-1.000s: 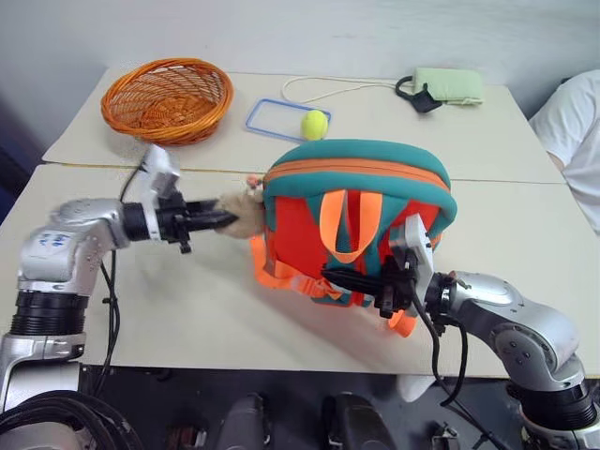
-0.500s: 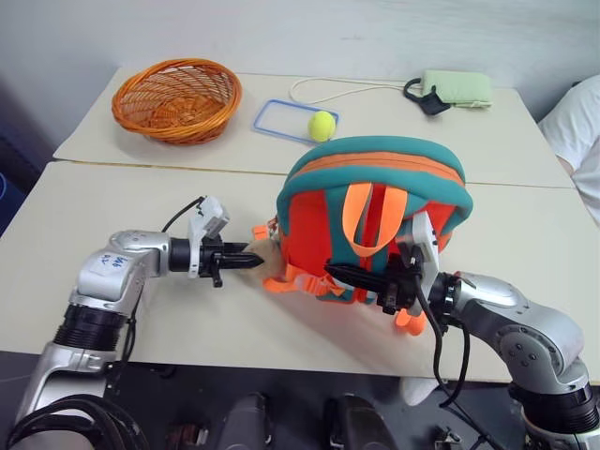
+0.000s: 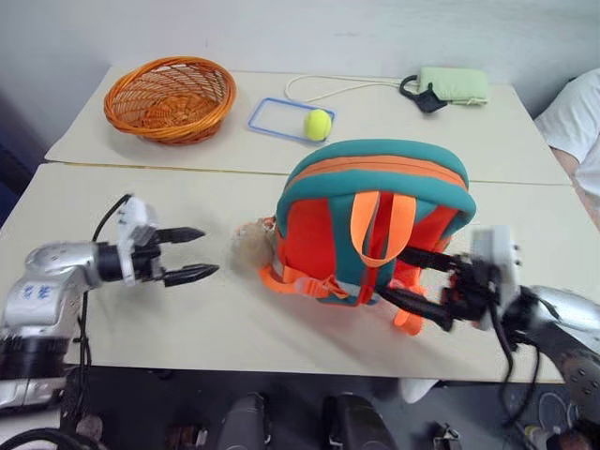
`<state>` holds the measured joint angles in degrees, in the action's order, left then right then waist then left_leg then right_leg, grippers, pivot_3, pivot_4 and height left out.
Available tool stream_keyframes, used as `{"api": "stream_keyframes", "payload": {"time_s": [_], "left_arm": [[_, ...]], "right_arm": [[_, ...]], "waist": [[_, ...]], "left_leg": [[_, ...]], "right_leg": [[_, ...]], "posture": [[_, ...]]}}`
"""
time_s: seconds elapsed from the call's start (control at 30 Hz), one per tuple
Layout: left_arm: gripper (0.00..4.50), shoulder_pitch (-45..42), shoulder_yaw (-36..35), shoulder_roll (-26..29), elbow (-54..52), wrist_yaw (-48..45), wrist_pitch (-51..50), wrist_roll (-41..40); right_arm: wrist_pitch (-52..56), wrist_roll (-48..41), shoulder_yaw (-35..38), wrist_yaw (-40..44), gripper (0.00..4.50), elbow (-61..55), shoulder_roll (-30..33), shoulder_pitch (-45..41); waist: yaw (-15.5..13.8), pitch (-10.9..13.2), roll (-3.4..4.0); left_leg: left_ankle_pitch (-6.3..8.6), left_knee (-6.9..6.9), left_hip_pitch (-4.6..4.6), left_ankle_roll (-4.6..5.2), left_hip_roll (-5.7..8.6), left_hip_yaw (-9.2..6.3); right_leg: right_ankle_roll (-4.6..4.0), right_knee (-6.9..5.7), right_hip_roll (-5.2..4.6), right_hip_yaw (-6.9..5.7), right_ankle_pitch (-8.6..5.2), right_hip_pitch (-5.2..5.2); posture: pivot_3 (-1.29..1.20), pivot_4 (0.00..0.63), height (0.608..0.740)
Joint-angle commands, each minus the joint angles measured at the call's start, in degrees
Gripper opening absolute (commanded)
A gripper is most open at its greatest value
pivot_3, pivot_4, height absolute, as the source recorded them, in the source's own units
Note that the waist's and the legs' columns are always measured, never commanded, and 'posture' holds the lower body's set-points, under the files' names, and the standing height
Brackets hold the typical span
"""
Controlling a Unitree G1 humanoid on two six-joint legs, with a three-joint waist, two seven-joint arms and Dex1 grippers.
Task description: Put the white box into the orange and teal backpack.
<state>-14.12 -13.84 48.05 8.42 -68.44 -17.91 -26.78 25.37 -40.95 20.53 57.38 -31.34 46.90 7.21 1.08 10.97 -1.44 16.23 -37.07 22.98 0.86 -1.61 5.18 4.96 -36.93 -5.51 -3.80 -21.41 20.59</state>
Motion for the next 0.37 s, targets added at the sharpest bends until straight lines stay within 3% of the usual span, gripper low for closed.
{"api": "stream_keyframes", "payload": {"time_s": [0.03,0.17,0.37], "left_arm": [[4.5,6.16,-5.29,0.79,-0.81,0.73,6.1,1.16],[4.5,12.32,-7.35,0.83,-4.37,3.86,9.76,3.4],[4.5,13.94,-7.83,-0.38,-3.43,6.34,12.08,3.53]], "right_arm": [[-11.55,6.32,8.85,6.58,4.48,8.33,1.03,4.66],[-20.96,11.17,12.03,9.36,4.48,20.23,1.15,4.95],[-32.27,17.75,8.34,9.48,4.48,33.41,0.65,-0.15]], "waist": [[0.03,0.0,-0.01],[0.18,0.0,-0.02],[0.39,0.05,0.11]], "left_leg": [[0.03,-0.05,-0.01,0.05,0.01,0.02],[0.17,-0.11,-0.12,0.39,0.06,0.07],[0.16,0.13,-0.67,0.22,0.0,0.08]], "right_leg": [[0.05,0.04,-0.01,0.02,0.03,-0.05],[0.29,0.08,-0.14,0.1,0.16,-0.15],[0.14,0.04,-0.16,0.11,0.1,-0.49]], "posture": [[0.0,0.15,0.74],[0.0,0.15,0.74],[0.0,0.15,0.74]]}}
